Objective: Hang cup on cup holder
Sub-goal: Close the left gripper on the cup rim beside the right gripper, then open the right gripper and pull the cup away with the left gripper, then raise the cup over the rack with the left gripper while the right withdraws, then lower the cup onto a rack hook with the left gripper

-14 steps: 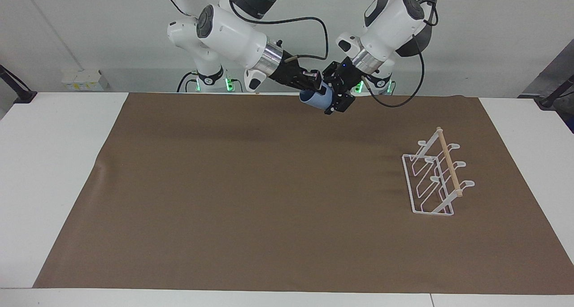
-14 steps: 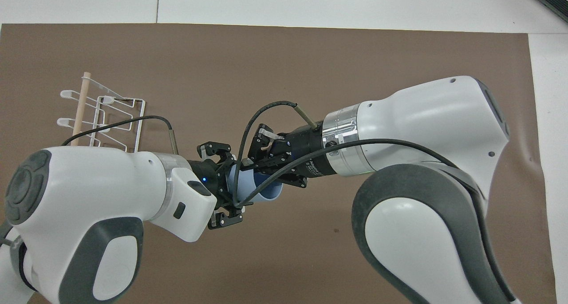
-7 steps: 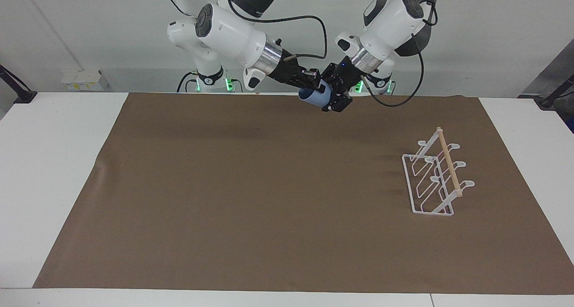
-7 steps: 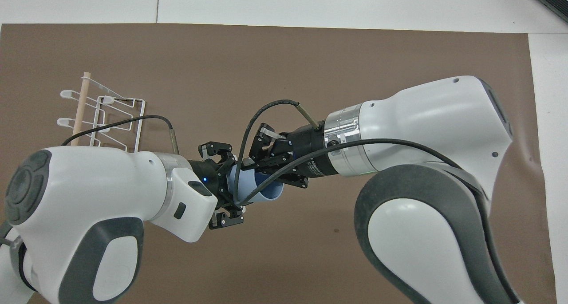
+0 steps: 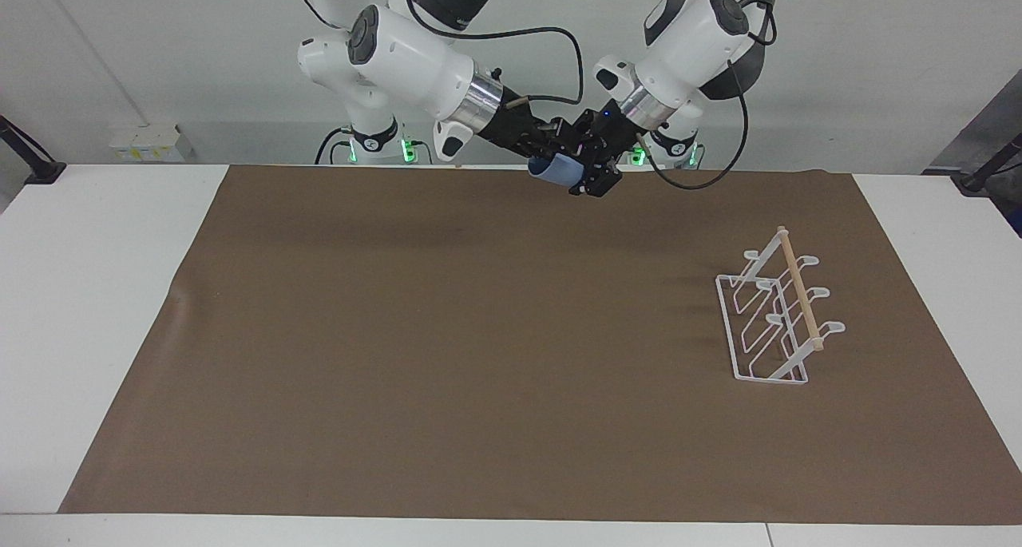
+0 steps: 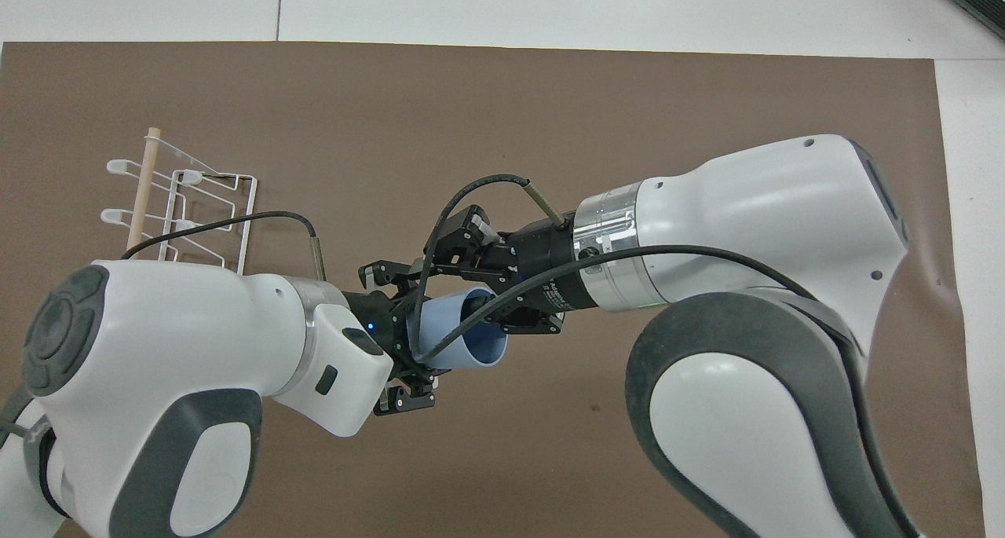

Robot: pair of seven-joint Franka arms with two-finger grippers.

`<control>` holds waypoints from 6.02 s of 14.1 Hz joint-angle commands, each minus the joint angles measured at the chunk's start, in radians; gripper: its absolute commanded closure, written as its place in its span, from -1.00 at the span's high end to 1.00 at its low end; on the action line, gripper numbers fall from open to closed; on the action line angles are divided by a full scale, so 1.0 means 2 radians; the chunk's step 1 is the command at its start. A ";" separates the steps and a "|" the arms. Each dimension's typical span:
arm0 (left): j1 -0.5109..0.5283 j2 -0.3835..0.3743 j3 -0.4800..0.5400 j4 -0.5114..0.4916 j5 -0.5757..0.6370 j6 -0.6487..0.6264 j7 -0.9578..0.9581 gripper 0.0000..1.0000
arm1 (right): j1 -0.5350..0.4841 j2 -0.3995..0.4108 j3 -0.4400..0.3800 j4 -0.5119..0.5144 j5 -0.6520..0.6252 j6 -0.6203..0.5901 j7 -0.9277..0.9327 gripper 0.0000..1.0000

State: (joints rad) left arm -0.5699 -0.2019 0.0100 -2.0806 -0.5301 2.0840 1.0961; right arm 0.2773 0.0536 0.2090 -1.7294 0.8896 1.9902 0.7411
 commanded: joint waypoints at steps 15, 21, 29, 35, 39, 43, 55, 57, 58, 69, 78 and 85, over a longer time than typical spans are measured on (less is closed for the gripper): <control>0.042 -0.003 0.010 0.036 0.064 -0.104 -0.021 -1.00 | -0.004 -0.001 0.003 0.003 0.013 0.010 -0.009 1.00; 0.066 0.000 0.010 0.085 0.180 -0.147 -0.018 -1.00 | -0.004 -0.002 0.001 0.004 0.006 0.010 -0.039 1.00; 0.066 0.026 0.009 0.183 0.348 -0.225 -0.017 -1.00 | -0.004 -0.002 0.001 0.013 -0.124 0.010 -0.156 1.00; 0.056 0.055 -0.001 0.234 0.498 -0.232 -0.033 -1.00 | -0.007 -0.008 0.001 0.020 -0.293 0.005 -0.162 1.00; 0.060 0.054 -0.001 0.215 0.572 -0.236 -0.099 -1.00 | -0.008 -0.009 0.001 0.025 -0.399 -0.026 -0.193 1.00; 0.059 0.111 -0.002 0.209 0.670 -0.200 -0.099 -1.00 | -0.019 -0.009 -0.007 0.059 -0.487 -0.116 -0.281 1.00; 0.083 0.119 0.001 0.079 0.775 0.053 0.013 -1.00 | -0.157 -0.047 -0.010 0.026 -0.477 -0.201 -0.334 1.00; 0.095 0.112 0.001 0.068 0.796 0.058 0.002 -1.00 | -0.175 -0.061 -0.010 -0.003 -0.476 -0.197 -0.334 1.00; 0.096 0.112 0.001 0.066 0.797 0.056 -0.004 -1.00 | -0.182 -0.068 -0.010 -0.019 -0.476 -0.193 -0.336 1.00; 0.131 0.091 0.000 0.026 0.853 0.019 -0.018 -1.00 | -0.223 -0.074 -0.011 -0.035 -0.453 -0.161 -0.384 1.00; 0.135 0.094 0.000 0.008 0.846 -0.034 -0.123 -1.00 | -0.220 -0.072 -0.010 -0.033 -0.453 -0.162 -0.383 1.00; 0.138 0.132 0.001 0.031 0.851 -0.020 -0.125 -1.00 | -0.209 -0.077 0.004 -0.031 -0.452 -0.167 -0.383 1.00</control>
State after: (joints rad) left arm -0.3065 0.0433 0.0143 -2.0399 1.1535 2.0173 0.8632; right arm -0.1409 -0.0800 0.2095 -1.7725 -0.0393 1.6500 0.0035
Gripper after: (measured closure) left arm 0.295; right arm 0.000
